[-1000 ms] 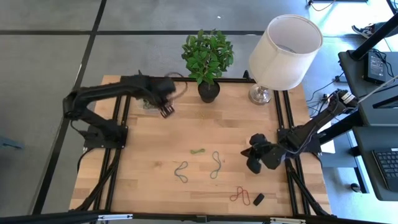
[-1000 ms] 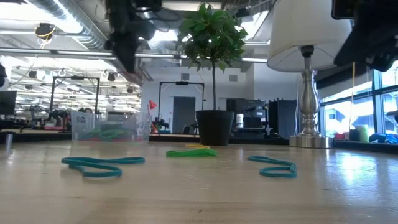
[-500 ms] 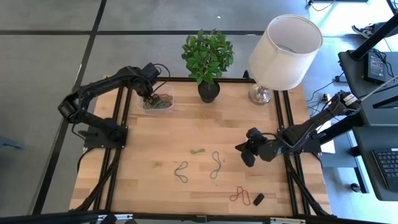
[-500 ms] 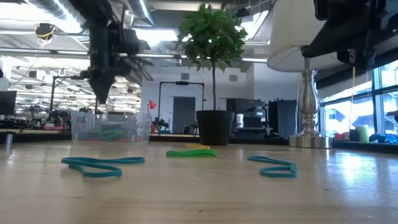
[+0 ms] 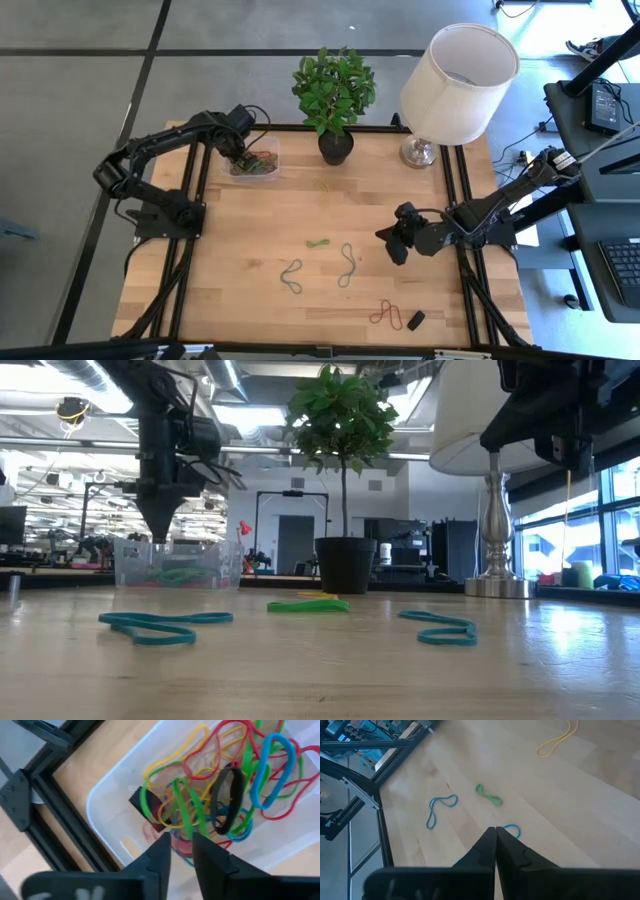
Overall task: Pick and place rubber bands into bin
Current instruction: Put the blue rubber band into the transparent bin
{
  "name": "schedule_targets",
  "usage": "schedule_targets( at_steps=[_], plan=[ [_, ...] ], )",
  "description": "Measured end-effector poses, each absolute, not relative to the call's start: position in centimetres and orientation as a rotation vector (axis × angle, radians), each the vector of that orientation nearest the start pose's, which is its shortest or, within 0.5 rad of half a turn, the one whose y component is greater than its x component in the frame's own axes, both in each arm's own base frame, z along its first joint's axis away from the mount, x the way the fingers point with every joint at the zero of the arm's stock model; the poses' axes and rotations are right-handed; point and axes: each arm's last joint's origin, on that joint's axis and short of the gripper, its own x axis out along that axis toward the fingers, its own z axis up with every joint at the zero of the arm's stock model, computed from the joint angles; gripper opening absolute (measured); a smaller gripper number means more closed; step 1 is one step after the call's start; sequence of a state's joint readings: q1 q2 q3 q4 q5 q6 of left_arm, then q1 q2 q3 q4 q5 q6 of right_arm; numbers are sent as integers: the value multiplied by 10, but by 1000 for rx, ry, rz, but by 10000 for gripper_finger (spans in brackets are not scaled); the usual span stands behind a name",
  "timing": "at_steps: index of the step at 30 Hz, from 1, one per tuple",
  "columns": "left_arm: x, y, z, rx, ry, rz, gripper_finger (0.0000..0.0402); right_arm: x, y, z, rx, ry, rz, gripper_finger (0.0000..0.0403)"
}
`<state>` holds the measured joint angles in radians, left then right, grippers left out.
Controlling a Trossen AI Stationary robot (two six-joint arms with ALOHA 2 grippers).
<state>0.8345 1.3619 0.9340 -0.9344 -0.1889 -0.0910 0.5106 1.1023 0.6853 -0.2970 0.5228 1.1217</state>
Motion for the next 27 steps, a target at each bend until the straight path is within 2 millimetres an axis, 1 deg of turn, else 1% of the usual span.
schedule_targets(
  at_steps=[5, 7, 9, 11, 15, 20, 23, 25, 27],
  plan=[
    [152, 175, 221, -543, 1302, 904, 122, 198, 95, 234, 730, 529, -346, 9],
    [153, 174, 221, -604, 1278, 893, 138, 198, 95, 234, 729, 530, -345, 9],
    [154, 171, 222, -702, 1239, 839, 146, 198, 95, 234, 728, 530, -345, 9],
    [159, 165, 228, -775, 1173, 771, 146, 198, 95, 234, 728, 530, -345, 9],
    [173, 145, 246, -792, 1031, 724, 133, 198, 95, 234, 728, 530, -345, 9],
    [185, 124, 268, -804, 827, 751, 120, 198, 95, 234, 728, 530, -345, 9],
    [188, 115, 278, -860, 718, 781, 119, 198, 95, 234, 727, 530, -346, 9],
    [192, 109, 282, -873, 673, 755, 119, 198, 94, 234, 727, 531, -346, 9],
    [196, 100, 284, -856, 679, 704, 120, 198, 94, 234, 723, 533, -347, 9]
  ],
)
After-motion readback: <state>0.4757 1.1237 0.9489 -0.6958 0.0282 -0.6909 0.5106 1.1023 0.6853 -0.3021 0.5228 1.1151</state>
